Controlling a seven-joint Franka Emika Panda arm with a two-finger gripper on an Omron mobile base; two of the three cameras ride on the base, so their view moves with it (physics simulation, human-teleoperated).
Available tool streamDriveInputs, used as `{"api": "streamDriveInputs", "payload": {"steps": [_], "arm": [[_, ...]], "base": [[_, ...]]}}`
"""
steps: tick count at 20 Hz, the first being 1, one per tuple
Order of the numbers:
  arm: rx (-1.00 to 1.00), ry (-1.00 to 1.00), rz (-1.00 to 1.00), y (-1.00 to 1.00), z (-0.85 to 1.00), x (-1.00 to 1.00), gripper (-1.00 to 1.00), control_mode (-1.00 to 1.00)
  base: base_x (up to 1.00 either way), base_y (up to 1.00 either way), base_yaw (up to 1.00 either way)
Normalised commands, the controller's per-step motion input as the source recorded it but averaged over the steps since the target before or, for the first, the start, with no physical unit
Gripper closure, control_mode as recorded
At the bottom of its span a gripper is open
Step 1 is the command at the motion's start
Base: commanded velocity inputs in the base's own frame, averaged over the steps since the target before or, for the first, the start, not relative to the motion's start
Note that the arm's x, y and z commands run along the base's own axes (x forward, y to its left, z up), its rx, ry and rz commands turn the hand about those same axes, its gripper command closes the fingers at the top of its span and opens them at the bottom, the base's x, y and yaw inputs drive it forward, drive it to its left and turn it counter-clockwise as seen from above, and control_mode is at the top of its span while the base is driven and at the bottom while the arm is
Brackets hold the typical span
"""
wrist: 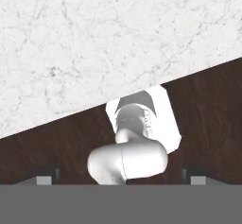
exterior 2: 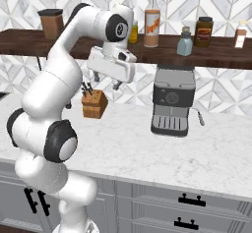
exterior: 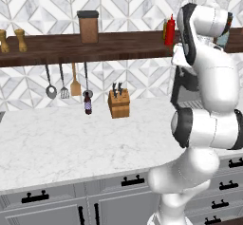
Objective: Put the shaker and condiment bottle from the counter next to their counterparts in the cabinet.
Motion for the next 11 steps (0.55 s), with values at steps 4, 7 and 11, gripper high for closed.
{"api": "streamDriveInputs", "payload": {"steps": [4,7,11], "arm": [[-0.13,-0.31,0.0,0.19,-0.99,-1.0,-1.0,-1.0],[-0.1,-0.32,0.0,0.12,-0.85,-1.0,-1.0,-1.0],[-0.06,-0.31,0.0,0.04,-0.67,-1.0,-1.0,-1.0]], "base": [[0.0,0.0,0.0],[0.0,0.0,0.0],[0.0,0.0,0.0]]}}
